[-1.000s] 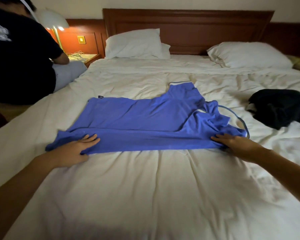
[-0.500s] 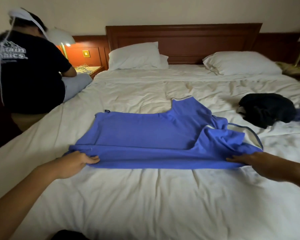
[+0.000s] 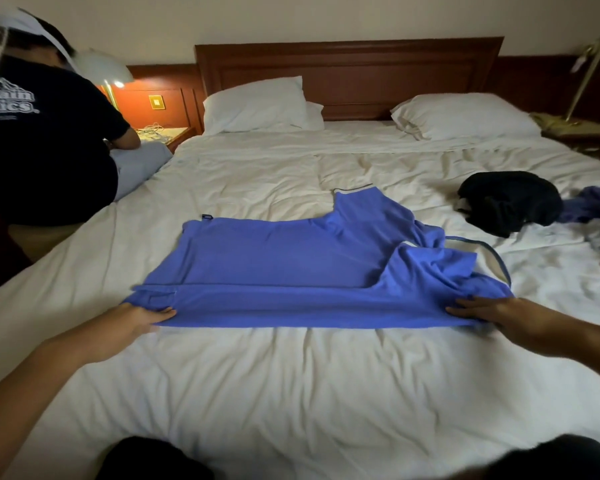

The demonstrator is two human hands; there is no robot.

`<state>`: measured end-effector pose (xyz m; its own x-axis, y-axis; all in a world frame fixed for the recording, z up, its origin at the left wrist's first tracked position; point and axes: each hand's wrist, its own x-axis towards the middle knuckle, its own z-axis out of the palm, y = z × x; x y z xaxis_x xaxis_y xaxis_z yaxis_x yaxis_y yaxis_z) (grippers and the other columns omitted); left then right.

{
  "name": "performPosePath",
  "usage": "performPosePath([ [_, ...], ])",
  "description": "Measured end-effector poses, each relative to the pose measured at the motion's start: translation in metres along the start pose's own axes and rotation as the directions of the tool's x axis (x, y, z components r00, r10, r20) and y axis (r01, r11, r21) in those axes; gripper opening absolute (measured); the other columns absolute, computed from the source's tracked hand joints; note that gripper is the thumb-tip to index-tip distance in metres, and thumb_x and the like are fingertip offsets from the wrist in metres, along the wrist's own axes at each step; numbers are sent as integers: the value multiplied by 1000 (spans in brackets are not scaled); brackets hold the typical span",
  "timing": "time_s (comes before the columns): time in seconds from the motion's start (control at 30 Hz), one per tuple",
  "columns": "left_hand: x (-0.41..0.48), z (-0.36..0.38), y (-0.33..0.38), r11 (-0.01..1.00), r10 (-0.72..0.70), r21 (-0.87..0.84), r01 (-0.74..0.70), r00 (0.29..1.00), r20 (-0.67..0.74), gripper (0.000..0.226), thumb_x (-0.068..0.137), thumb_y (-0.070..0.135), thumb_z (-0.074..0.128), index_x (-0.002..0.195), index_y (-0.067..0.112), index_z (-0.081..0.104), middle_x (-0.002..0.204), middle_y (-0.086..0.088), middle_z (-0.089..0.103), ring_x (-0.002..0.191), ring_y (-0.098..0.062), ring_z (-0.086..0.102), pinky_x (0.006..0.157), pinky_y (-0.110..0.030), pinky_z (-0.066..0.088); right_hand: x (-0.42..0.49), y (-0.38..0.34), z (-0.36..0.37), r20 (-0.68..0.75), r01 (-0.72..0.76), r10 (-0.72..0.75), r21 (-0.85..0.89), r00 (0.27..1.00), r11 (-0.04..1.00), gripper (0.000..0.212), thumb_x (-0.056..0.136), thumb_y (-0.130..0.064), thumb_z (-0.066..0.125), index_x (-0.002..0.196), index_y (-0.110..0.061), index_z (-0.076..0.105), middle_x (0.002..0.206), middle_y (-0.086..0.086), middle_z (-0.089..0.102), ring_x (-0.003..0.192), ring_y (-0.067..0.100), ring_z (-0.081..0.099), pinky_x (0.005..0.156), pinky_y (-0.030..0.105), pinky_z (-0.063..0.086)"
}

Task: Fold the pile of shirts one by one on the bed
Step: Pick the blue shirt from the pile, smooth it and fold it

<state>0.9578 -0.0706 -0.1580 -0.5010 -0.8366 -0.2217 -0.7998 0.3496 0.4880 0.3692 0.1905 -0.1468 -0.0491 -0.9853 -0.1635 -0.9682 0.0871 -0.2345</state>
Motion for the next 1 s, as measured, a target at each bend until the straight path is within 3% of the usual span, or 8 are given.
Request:
performPosePath([
  [0.13, 5, -20, 2, 996, -19, 90, 0, 977, 214, 51, 92, 39, 62, 140, 23, 55, 144, 21, 44, 138, 5, 33, 111, -9, 17, 3, -5, -23, 271, -111, 98, 32, 957, 993, 56, 95, -6, 52, 133, -47, 51, 150, -22, 37, 139, -1, 36, 110, 12, 27],
  [0.27, 24, -9, 17, 990, -41, -133, 38, 999, -16, 64, 83, 61, 59, 143, 44, 46, 158, 18, 30, 148, -2, 20, 125, -33, 11, 43, -23, -18, -93, -98, 130, 287, 987, 953, 32, 100, -35, 54, 127, -51, 53, 150, -15, 44, 140, 4, 37, 113, 21, 25],
  [0.4, 65, 34, 13, 982, -139, 131, 137, 990, 1, 66, 95, 71, 37, 152, 55, 8, 165, 17, -5, 154, -23, -5, 122, -54, 0, 99, -29, 30, -8, -251, 251, -43, 968, 967, 56, 100, -60, 20, 153, -48, 3, 167, -2, 3, 153, 24, 0, 120, 49, 5],
  [0.5, 83, 44, -5, 978, -130, 137, 154, 976, -174, 59, 94, 71, 35, 149, 51, 29, 165, 11, 12, 153, -24, 8, 119, -57, 3, 123, -19, 53, -119, -297, 285, -98, 951, 950, 64, 79, -79, 0, 138, -65, -21, 167, -3, -6, 153, 25, -5, 121, 53, 4],
  [0.67, 99, 43, -23, 984, 14, 168, 67, 899, -438, 19, 97, 52, 53, 93, 33, 56, 128, 10, 46, 130, -19, 39, 118, -50, 1, 156, 4, 48, -406, -229, 145, -167, 902, 959, 80, 76, -88, 16, 148, -55, 23, 166, -3, -6, 153, 25, -5, 118, 53, 3],
  [0.73, 106, 41, -25, 978, 7, 186, 91, 884, -467, 14, 100, 42, 52, 90, 34, 57, 125, 11, 43, 124, -20, 37, 114, -40, 2, 168, 11, 36, -362, -174, 90, -207, 928, 963, 87, 69, -91, 17, 142, -51, 41, 166, -6, 0, 153, 24, -3, 117, 53, 4],
  [0.87, 114, 35, -30, 977, 26, 198, 78, 879, -475, 18, 104, 35, 46, 99, 29, 62, 114, 8, 47, 114, -26, 41, 107, -42, 18, 187, 11, 8, -105, -23, -2, -230, 994, 973, 69, 80, -82, 42, 142, -65, 16, 159, -20, 22, 149, 14, 12, 113, 46, 6],
  [1.0, 113, 29, -27, 947, -23, 288, 141, 927, -375, 23, 106, 36, 39, 105, 27, 59, 112, 2, 54, 117, -28, 47, 101, -43, 24, 199, -16, -15, 8, 79, -86, -480, 996, 874, 46, 88, -61, 58, 131, -46, 51, 123, -18, 56, 121, 14, 40, 99, 40, 16],
])
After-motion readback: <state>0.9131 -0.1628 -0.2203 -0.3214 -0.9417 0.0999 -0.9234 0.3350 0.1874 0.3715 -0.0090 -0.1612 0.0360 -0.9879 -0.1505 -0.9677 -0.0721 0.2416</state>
